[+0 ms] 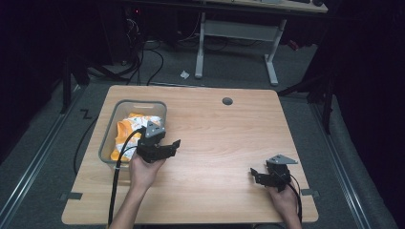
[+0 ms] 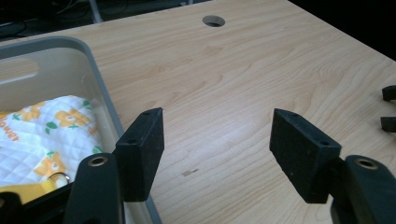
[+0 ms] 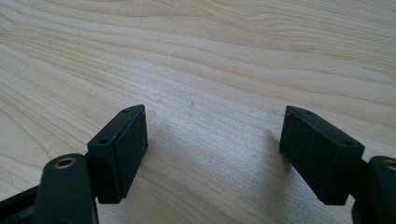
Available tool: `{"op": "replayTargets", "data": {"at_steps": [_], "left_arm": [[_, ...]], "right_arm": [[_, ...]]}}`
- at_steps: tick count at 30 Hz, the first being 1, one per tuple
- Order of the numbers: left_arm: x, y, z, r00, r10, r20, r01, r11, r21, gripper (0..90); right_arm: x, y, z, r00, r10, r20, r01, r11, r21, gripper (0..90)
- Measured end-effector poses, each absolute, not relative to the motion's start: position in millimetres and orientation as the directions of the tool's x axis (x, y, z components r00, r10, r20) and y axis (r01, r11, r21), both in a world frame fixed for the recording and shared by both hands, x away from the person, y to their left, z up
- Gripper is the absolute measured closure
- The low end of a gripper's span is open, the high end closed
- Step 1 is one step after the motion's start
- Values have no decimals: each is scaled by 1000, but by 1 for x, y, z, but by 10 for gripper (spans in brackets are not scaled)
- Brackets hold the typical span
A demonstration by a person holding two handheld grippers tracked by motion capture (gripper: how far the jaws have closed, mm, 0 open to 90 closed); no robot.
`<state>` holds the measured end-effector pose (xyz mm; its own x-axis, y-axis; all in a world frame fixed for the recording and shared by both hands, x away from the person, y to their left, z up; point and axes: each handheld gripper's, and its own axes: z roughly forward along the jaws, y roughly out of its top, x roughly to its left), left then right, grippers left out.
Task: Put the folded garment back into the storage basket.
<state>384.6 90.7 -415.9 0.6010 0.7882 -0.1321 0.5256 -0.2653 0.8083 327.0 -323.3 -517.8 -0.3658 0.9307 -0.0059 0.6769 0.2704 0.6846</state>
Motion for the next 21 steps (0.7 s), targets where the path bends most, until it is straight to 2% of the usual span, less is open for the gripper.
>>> {"op": "replayTargets", "data": {"at_steps": [7, 13, 21], "left_arm": [[379, 81, -428, 612, 775, -160, 537, -257, 803, 357], [373, 68, -441, 630, 767, -121, 535, -316, 783, 357], [373, 56, -448, 641, 755, -140, 545, -320, 775, 365]], "right_arm": [[327, -323, -518, -366, 931, -6, 677, 270, 685, 238], [327, -323, -518, -366, 931, -6, 677, 270, 685, 238], [327, -323, -518, -364, 931, -6, 678, 269, 684, 238]]}}
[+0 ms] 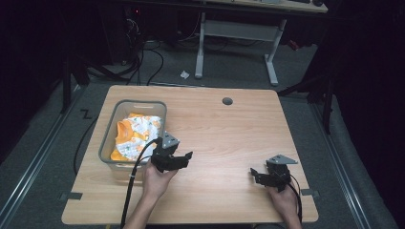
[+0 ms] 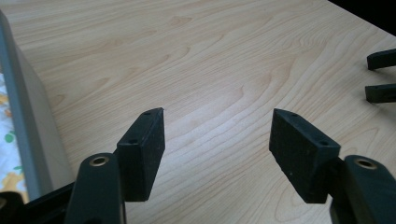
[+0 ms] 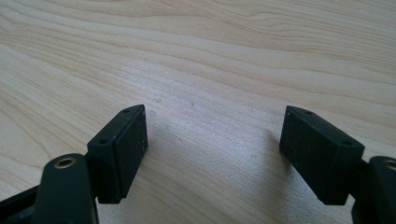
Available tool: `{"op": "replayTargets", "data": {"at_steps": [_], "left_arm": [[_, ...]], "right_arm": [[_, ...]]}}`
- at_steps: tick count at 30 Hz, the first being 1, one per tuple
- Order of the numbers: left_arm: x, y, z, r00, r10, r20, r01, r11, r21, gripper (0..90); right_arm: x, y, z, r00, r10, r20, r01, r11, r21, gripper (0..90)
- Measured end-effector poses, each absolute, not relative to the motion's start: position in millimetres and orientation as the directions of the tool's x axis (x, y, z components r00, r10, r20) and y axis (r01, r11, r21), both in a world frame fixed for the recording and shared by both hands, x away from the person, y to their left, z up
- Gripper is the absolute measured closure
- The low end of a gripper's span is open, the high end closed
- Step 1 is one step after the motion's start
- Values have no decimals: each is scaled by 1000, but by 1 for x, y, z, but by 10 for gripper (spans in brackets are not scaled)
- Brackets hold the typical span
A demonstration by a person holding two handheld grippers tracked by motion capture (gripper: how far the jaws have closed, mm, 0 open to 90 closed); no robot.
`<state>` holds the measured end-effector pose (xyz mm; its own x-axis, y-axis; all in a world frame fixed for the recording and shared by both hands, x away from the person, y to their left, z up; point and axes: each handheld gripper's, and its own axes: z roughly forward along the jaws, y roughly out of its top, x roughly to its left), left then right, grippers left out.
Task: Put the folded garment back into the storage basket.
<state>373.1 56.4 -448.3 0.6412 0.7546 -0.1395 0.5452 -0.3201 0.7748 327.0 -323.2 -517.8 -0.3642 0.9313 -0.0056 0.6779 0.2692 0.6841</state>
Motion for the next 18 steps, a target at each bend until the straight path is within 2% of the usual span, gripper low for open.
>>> {"op": "replayTargets", "data": {"at_steps": [18], "left_arm": [[369, 36, -484, 666, 731, -148, 562, -361, 744, 364]], "right_arm": [[327, -323, -518, -364, 931, -5, 678, 269, 684, 238]]}}
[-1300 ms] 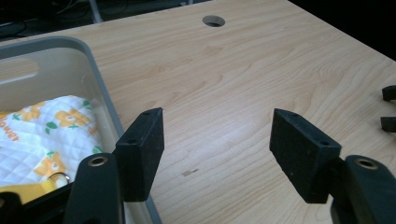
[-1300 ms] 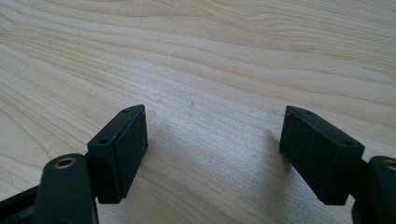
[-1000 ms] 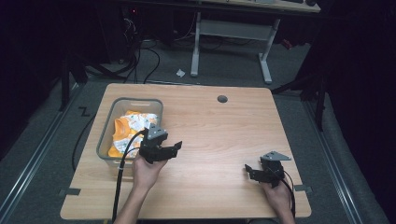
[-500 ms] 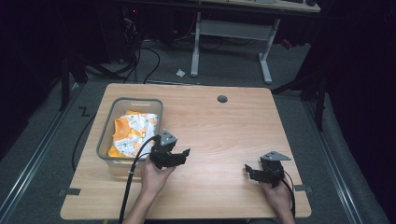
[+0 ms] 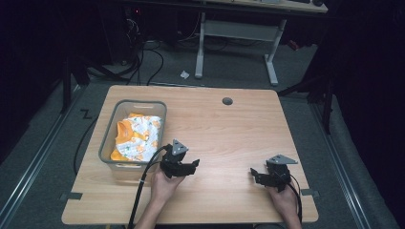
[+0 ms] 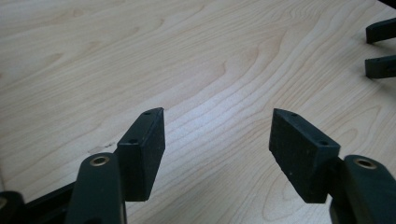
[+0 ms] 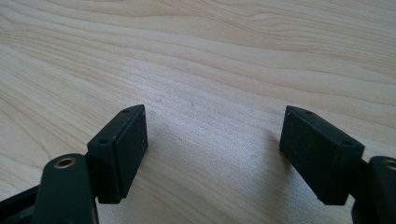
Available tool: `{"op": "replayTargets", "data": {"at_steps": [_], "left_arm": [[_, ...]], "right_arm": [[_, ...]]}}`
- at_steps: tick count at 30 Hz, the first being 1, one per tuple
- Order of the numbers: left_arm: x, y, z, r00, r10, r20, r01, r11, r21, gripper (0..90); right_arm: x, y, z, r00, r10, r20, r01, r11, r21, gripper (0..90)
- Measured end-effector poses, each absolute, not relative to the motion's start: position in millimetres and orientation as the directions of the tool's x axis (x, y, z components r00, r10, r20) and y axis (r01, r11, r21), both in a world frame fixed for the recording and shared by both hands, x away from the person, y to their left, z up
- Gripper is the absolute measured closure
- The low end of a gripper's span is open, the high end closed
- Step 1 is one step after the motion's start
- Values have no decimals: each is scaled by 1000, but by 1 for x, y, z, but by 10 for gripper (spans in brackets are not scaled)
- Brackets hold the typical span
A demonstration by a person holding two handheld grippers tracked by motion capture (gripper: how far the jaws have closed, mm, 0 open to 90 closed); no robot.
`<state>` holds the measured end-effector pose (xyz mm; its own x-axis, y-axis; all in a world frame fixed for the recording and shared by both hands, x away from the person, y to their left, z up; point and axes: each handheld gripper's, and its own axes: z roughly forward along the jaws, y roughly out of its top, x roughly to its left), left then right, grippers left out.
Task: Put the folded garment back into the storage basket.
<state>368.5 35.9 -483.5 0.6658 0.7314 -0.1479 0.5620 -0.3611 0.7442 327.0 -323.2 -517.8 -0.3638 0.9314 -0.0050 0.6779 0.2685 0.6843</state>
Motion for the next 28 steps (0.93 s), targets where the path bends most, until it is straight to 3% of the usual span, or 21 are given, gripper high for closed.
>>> {"op": "replayTargets", "data": {"at_steps": [8, 17, 19, 28], "left_arm": [[367, 31, -500, 650, 744, -157, 581, -353, 733, 367], [365, 23, -520, 631, 774, -46, 559, -413, 719, 361], [365, 23, -525, 639, 768, -47, 549, -413, 726, 319], [363, 23, -525, 628, 777, -43, 555, -408, 725, 302]], "right_arm": [[327, -323, -518, -364, 931, -5, 678, 269, 684, 238], [327, -323, -518, -364, 932, -5, 678, 268, 684, 238], [327, -323, -518, -363, 932, -4, 678, 268, 684, 238], [327, -323, -518, -363, 932, -4, 678, 267, 684, 238]]}}
